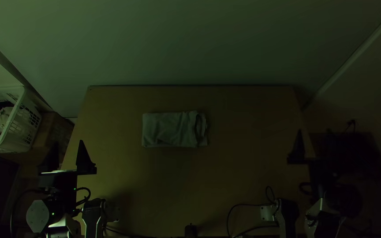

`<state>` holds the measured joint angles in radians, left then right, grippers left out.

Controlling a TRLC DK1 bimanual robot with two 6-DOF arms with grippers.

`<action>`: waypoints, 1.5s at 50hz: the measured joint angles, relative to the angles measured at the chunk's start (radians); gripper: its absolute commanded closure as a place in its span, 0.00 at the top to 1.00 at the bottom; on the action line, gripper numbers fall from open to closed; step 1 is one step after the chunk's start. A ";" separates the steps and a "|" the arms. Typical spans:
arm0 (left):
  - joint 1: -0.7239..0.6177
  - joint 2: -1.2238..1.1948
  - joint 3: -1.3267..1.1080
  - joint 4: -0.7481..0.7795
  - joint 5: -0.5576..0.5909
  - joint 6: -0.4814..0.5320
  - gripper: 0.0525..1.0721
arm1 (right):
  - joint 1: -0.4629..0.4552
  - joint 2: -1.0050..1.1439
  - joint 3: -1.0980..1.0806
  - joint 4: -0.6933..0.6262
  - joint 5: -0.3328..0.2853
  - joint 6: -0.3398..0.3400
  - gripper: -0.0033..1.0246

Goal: Fold the t-shirt

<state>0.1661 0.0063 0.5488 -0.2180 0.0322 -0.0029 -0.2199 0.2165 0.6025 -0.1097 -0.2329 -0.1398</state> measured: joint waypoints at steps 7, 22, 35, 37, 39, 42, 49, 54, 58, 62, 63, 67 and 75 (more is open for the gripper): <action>0.028 0.000 -0.077 0.038 -0.042 0.002 0.95 | 0.004 -0.085 -0.096 0.024 0.000 -0.008 0.96; 0.082 -0.001 -0.343 0.298 -0.071 0.012 0.95 | -0.017 -0.211 -0.302 0.041 0.000 -0.011 0.96; 0.083 -0.001 -0.502 0.382 -0.071 0.011 0.96 | -0.044 -0.213 -0.523 0.221 0.066 -0.006 0.96; 0.083 -0.001 -0.502 0.385 -0.071 0.011 0.96 | -0.045 -0.213 -0.557 0.253 0.080 0.002 0.96; 0.083 -0.003 -0.502 0.373 -0.071 0.011 0.96 | -0.045 -0.213 -0.577 0.253 0.087 0.009 0.96; 0.083 -0.006 -0.502 0.335 -0.071 0.011 0.96 | -0.045 -0.213 -0.583 0.228 0.091 0.033 0.96; 0.080 -0.006 -0.502 0.238 -0.066 0.011 0.96 | -0.046 -0.216 -0.583 0.151 0.098 0.080 0.96; 0.080 -0.006 -0.502 0.238 -0.066 0.011 0.96 | -0.055 -0.216 -0.583 0.135 0.149 0.087 0.96; 0.080 -0.006 -0.502 0.238 -0.066 0.011 0.96 | -0.057 -0.216 -0.583 0.132 0.163 0.087 0.96; 0.080 -0.006 -0.502 0.238 -0.066 0.011 0.96 | -0.057 -0.216 -0.583 0.131 0.166 0.087 0.96; 0.080 -0.006 -0.502 0.238 -0.066 0.011 0.96 | -0.057 -0.216 -0.583 0.131 0.166 0.087 0.96; 0.080 -0.006 -0.502 0.238 -0.066 0.011 0.96 | -0.057 -0.216 -0.583 0.130 0.166 0.087 0.96; 0.080 -0.006 -0.502 0.238 -0.066 0.011 0.96 | -0.057 -0.216 -0.583 0.130 0.166 0.087 0.96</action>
<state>0.2459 -0.0002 0.0467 0.0196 -0.0338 0.0078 -0.2771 0.0006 0.0200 0.0208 -0.0673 -0.0525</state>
